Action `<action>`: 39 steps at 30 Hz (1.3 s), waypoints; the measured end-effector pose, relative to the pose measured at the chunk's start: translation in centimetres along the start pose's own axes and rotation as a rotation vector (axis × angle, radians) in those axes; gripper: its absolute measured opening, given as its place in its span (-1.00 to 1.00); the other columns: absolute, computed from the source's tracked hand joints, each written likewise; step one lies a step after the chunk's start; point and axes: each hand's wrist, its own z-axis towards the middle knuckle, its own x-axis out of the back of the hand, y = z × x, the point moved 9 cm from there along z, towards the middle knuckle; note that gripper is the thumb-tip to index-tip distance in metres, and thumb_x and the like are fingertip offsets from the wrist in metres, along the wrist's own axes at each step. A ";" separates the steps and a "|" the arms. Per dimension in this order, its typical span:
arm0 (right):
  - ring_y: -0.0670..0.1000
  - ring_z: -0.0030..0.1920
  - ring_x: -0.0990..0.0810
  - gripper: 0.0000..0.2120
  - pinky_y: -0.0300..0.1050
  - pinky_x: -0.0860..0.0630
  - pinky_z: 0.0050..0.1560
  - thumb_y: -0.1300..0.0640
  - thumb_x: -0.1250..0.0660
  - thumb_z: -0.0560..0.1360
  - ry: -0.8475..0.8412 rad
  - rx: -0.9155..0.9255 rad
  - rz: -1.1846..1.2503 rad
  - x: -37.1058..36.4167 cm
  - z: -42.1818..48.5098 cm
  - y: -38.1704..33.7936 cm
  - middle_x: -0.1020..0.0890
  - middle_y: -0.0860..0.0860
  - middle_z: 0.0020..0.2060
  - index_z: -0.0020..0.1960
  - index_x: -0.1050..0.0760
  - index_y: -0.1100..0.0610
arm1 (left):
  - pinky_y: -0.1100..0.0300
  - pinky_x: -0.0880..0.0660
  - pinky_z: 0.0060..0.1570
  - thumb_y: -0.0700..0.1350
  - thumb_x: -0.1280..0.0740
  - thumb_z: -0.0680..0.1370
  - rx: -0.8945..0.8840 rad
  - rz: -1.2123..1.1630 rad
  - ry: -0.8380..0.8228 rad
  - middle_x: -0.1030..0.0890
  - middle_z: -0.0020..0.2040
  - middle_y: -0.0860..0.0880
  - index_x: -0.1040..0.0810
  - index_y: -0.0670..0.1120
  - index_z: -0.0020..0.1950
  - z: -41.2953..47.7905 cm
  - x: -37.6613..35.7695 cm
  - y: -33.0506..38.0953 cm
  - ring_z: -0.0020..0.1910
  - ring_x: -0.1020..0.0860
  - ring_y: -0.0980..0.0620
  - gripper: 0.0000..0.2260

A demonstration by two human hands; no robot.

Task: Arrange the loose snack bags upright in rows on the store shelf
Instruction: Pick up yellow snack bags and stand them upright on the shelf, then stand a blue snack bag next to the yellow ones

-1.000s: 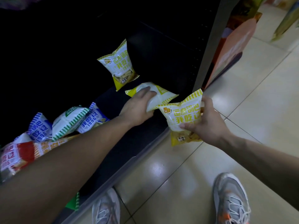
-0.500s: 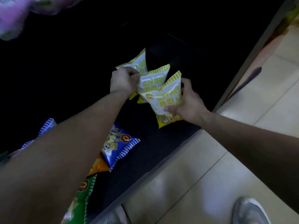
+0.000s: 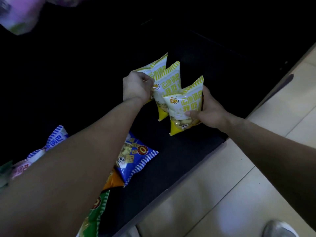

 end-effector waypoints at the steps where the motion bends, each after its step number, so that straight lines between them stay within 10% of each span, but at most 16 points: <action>1: -0.28 0.13 -0.52 -0.04 -0.23 -0.46 0.15 0.17 -0.54 0.41 -0.013 -0.003 -0.021 -0.1 -0.1 -0.2 -0.52 -0.27 0.15 0.56 0.00 -0.10 | 0.04 -0.64 -0.17 -0.06 -0.45 0.46 0.023 -0.008 -0.015 -0.68 -0.21 -0.05 -0.65 -0.04 -0.25 -0.1 -0.2 -0.3 -0.31 -0.67 -0.05 -0.89; 11: 0.24 0.23 -0.46 -0.33 0.11 -0.47 0.12 0.11 -0.44 0.47 0.381 0.145 -0.431 -0.4 -3.9 -3.9 -0.32 0.10 0.36 0.46 -0.17 -0.06 | 0.42 -0.35 -0.15 -0.03 -0.41 0.51 -0.109 0.107 0.013 -0.59 -0.04 0.04 -0.59 -0.02 0.13 -1.7 0.1 0.3 -0.13 -0.54 0.12 -0.79; 21: 0.28 0.40 -0.32 -0.35 0.15 -0.41 0.28 0.01 -0.26 0.58 0.172 0.046 -0.579 -1.0 -3.5 -3.6 -0.10 0.16 0.54 0.57 -0.03 -0.17 | 0.08 -0.51 0.17 0.05 -0.37 0.52 -0.164 0.245 -0.072 -0.58 0.25 -0.04 -0.45 -0.01 0.38 -3.3 1.8 0.8 0.15 -0.57 -0.02 -0.56; 39: 0.15 0.25 -0.46 -0.44 0.04 -0.45 0.20 -0.14 -0.30 0.52 -0.201 0.044 -0.736 -7.7 -13.4 -15.5 -0.34 0.08 0.32 0.45 -0.29 0.03 | 0.03 -0.44 0.20 0.16 -0.26 0.55 -0.145 0.864 -0.467 -0.35 0.45 -0.06 -0.24 0.03 0.51 -19.5 16.2 -1.5 0.36 -0.39 -0.09 -0.43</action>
